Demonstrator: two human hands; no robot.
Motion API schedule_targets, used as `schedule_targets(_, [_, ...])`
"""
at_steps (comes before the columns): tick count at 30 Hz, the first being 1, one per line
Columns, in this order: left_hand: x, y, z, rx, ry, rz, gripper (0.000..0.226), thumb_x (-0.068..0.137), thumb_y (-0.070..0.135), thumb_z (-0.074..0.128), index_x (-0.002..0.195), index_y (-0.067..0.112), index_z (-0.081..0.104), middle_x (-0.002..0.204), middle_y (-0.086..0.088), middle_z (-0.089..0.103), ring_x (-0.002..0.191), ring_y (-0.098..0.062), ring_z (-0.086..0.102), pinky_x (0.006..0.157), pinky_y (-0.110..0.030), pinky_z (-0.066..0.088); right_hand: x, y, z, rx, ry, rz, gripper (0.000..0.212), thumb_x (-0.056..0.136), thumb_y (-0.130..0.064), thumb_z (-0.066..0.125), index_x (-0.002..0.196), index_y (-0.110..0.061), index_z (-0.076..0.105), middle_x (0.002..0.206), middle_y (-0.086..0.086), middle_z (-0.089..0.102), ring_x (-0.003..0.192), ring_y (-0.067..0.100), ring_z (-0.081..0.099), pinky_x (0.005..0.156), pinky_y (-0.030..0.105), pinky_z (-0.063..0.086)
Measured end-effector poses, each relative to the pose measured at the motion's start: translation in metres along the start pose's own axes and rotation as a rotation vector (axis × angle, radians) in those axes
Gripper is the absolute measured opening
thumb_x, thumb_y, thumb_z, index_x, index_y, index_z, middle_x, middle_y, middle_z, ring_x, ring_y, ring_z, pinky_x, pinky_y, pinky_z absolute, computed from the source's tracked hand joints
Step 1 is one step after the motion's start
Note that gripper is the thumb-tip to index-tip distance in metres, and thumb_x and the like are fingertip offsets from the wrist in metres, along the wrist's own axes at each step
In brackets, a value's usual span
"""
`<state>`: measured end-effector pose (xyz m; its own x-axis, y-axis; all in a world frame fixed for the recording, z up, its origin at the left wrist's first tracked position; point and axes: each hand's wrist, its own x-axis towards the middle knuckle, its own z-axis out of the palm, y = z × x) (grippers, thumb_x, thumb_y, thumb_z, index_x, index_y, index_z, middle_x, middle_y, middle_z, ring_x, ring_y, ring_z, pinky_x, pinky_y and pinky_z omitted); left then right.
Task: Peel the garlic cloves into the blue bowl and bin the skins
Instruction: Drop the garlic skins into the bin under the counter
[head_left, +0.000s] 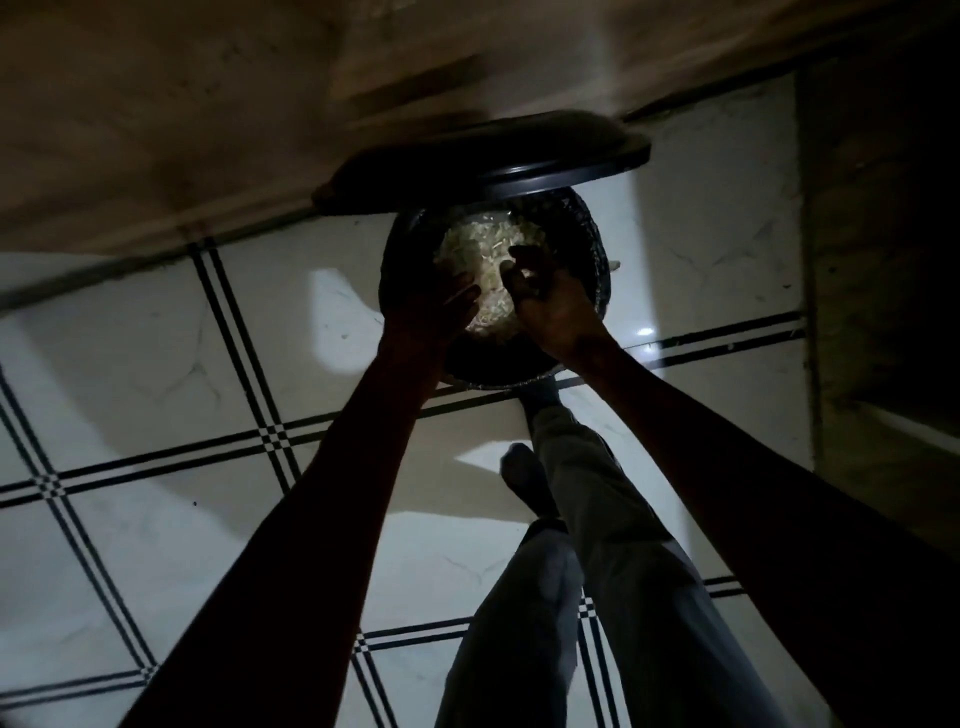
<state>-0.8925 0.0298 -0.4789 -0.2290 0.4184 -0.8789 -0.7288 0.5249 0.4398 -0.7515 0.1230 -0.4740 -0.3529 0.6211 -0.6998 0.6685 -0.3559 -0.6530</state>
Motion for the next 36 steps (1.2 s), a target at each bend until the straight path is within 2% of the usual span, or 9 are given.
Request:
schedule_targets(2, [-0.023,0.007,0.004,0.049,-0.002,0.056,0.047,0.115,0.013,0.02,0.156,-0.007,0.032,0.138,-0.02,0.057,0.11,-0.025,0.068,0.096,-0.031,0.054,-0.019,-0.006,-0.013,0.091,-0.017,0.008,0.039,0.105,-0.01,0.058,0.143,-0.001,0.056,0.139,0.024,0.062,0.127,0.038,0.06,0.111,0.052,0.048])
schedule_targets(4, [-0.052,0.022,0.019,0.169,-0.032,0.04,0.045,0.114,0.01,0.025,0.154,-0.006,0.036,0.139,-0.023,0.058,0.117,-0.026,0.066,0.093,-0.026,0.053,-0.041,-0.01,-0.035,0.165,0.022,0.014,0.037,0.102,0.001,0.055,0.138,0.003,0.057,0.133,0.029,0.063,0.116,0.039,0.064,0.107,0.053,0.051])
schedule_targets(7, [-0.103,0.043,0.056,0.33,-0.052,0.026,0.041,0.112,0.007,0.033,0.15,-0.005,0.042,0.149,-0.026,0.053,0.135,-0.033,0.055,0.082,-0.016,0.053,-0.089,-0.022,-0.071,0.251,0.142,-0.025,0.019,0.096,-0.028,0.063,0.11,-0.034,0.074,0.112,0.013,0.077,0.102,0.029,0.073,0.097,0.057,0.058])
schedule_targets(9, [-0.144,0.051,0.086,0.368,-0.054,0.057,0.038,0.109,0.005,0.04,0.144,-0.006,0.05,0.136,-0.025,0.062,0.121,-0.029,0.067,0.076,-0.016,0.056,-0.124,-0.021,-0.099,0.281,0.208,-0.066,0.012,0.094,-0.051,0.062,0.094,-0.046,0.073,0.101,0.002,0.079,0.095,0.026,0.077,0.09,0.056,0.061])
schedule_targets(12, [-0.21,0.05,0.128,0.467,-0.091,0.21,0.031,0.101,0.003,0.057,0.131,-0.003,0.065,0.11,-0.016,0.073,0.084,-0.012,0.073,0.074,-0.019,0.058,-0.207,-0.044,-0.15,0.307,0.297,-0.089,0.018,0.106,-0.039,0.058,0.106,-0.027,0.071,0.097,0.004,0.078,0.086,0.022,0.077,0.086,0.054,0.063])
schedule_targets(14, [-0.258,0.05,0.16,0.552,-0.177,0.279,0.025,0.101,0.008,0.061,0.124,0.002,0.069,0.101,-0.01,0.076,0.081,-0.011,0.072,0.076,-0.021,0.056,-0.268,-0.049,-0.184,0.312,0.402,-0.111,0.024,0.11,-0.03,0.053,0.119,-0.013,0.068,0.104,0.007,0.076,0.09,0.021,0.077,0.086,0.049,0.064])
schedule_targets(18, [-0.351,0.037,0.224,0.725,-0.381,0.384,0.014,0.105,0.016,0.059,0.111,0.009,0.07,0.092,-0.005,0.074,0.078,-0.011,0.07,0.071,-0.022,0.055,-0.406,-0.036,-0.239,0.381,0.636,-0.121,0.029,0.11,-0.03,0.052,0.128,-0.01,0.066,0.113,0.005,0.073,0.097,0.018,0.074,0.086,0.04,0.065])
schedule_targets(29, [-0.558,-0.101,0.408,1.114,-0.93,0.585,0.014,0.104,0.012,0.06,0.11,0.006,0.071,0.087,-0.005,0.074,0.068,0.0,0.069,0.065,-0.015,0.055,-0.678,0.068,-0.338,0.647,1.251,-0.125,0.021,0.106,-0.027,0.061,0.124,-0.019,0.069,0.108,0.0,0.076,0.096,0.012,0.077,0.084,0.039,0.066])
schedule_targets(36, [-0.627,-0.246,0.507,1.281,-1.176,0.536,0.019,0.105,0.01,0.059,0.089,0.015,0.067,0.08,-0.002,0.071,0.059,0.0,0.067,0.061,-0.017,0.053,-0.789,0.189,-0.372,0.731,1.533,0.005,0.02,0.104,-0.031,0.064,0.119,-0.021,0.072,0.107,-0.002,0.077,0.093,0.01,0.077,0.078,0.036,0.064])
